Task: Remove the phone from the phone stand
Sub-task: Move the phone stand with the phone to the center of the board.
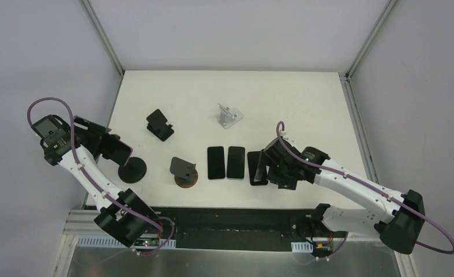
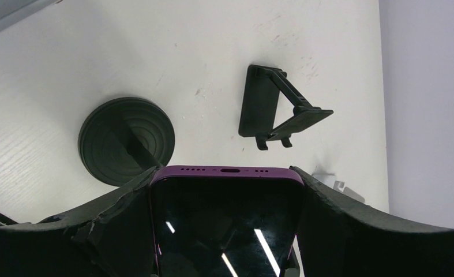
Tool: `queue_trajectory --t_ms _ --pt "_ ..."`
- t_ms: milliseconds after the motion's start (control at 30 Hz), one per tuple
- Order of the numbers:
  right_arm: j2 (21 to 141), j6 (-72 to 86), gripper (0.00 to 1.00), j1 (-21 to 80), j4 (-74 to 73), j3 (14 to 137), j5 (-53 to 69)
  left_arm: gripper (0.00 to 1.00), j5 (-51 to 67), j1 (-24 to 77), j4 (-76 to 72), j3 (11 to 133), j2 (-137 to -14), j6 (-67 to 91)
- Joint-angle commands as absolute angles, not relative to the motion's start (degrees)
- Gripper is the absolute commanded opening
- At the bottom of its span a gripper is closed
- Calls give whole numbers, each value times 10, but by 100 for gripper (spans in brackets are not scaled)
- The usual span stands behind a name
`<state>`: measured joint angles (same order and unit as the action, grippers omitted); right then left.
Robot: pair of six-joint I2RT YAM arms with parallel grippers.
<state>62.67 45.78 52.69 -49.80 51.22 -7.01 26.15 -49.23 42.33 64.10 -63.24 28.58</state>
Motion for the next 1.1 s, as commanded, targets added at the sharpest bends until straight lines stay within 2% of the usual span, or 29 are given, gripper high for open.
queue_trajectory --t_ms 0,100,233,767,1067 --pt "631 466 99 526 -497 520 -67 53 305 -495 405 644 -607 310" --pt "633 468 99 526 -496 519 -67 42 313 -491 404 644 -599 317" --pt "636 468 99 526 -495 520 -66 35 323 -472 400 642 -593 331" --pt "627 505 99 527 -482 507 -63 33 340 -340 332 605 -596 411" --pt "621 520 99 530 -480 499 -63 31 309 -249 263 563 -595 486"
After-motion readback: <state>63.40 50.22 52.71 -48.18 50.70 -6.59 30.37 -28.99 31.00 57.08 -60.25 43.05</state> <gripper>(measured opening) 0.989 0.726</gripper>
